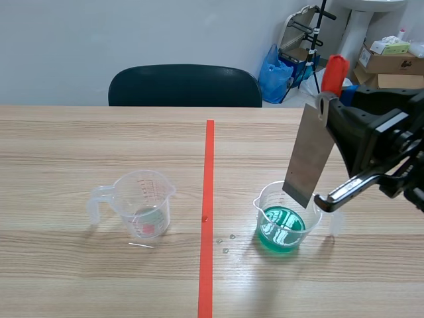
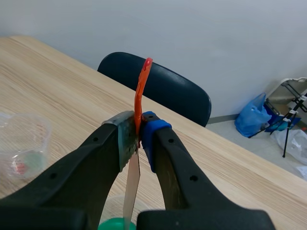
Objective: Do the redox reaction experiment
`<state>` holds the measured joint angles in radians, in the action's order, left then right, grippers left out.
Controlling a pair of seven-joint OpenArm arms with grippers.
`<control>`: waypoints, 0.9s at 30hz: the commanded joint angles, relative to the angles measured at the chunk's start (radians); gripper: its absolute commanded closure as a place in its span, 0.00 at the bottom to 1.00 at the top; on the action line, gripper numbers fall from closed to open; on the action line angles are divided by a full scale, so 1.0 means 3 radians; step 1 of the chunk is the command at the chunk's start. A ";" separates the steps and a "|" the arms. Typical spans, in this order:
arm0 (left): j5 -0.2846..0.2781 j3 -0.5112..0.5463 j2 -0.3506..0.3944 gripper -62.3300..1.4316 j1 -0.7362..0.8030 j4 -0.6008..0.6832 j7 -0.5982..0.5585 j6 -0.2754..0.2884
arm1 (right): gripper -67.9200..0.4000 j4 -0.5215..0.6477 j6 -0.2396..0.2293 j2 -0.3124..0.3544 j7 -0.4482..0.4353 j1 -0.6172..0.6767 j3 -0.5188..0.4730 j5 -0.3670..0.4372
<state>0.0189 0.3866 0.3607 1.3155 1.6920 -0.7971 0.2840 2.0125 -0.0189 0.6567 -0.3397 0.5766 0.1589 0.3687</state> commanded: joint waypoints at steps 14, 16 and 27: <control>-0.0022 -0.0003 0.0010 0.07 0.0004 0.0036 -0.0051 -0.0003 | 0.97 0.0099 -0.0064 0.0017 -0.0137 -0.0031 -0.0090 0.0024; -0.0022 -0.0003 0.0010 0.07 0.0004 0.0036 -0.0051 -0.0003 | 0.97 0.0099 -0.0064 0.0017 -0.0137 -0.0031 -0.0090 0.0023; -0.0022 -0.0003 0.0010 0.07 0.0004 0.0036 -0.0051 -0.0003 | 0.97 0.0099 -0.0064 0.0017 -0.0139 -0.0031 -0.0090 0.0023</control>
